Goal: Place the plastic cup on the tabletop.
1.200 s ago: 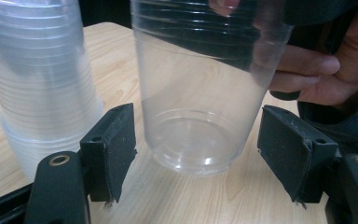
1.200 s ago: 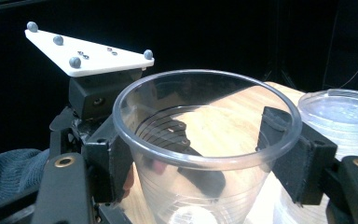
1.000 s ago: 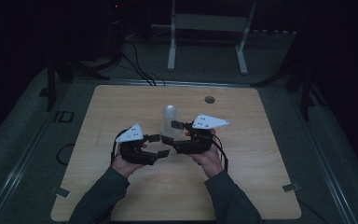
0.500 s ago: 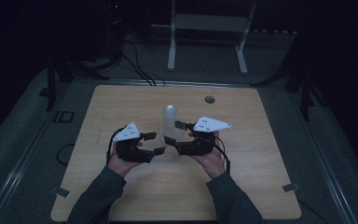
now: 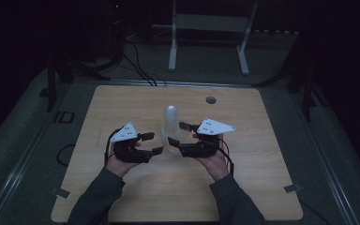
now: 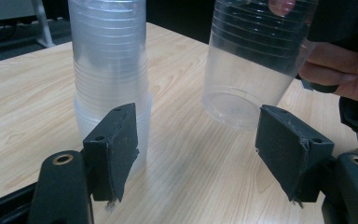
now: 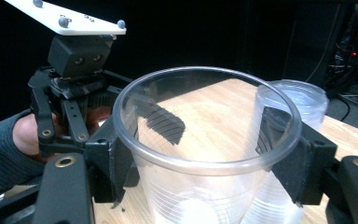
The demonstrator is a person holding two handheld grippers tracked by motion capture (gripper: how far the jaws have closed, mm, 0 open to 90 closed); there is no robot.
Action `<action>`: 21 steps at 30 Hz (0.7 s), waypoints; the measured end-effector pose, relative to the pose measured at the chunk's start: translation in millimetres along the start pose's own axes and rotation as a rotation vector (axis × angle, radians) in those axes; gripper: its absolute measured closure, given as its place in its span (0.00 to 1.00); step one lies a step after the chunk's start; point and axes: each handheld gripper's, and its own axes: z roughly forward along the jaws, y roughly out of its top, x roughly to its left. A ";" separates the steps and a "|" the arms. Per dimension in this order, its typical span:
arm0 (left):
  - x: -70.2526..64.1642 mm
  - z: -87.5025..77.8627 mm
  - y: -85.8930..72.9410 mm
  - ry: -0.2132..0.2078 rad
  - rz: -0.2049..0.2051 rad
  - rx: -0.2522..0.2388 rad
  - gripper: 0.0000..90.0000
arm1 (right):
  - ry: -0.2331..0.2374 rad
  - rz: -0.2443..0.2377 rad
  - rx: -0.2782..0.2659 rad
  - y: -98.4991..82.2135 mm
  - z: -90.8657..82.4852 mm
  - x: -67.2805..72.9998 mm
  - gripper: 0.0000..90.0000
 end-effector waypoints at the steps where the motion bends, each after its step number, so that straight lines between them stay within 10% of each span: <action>1: -0.2 0.0 -0.3 -0.001 -0.003 0.000 0.33 | -0.002 0.000 -0.001 -0.2 -0.9 -0.6 0.32; 21: 0.3 -2.4 -0.3 -0.006 -0.007 -0.007 0.33 | -0.078 -0.018 -0.002 -12.0 -16.8 -8.7 0.32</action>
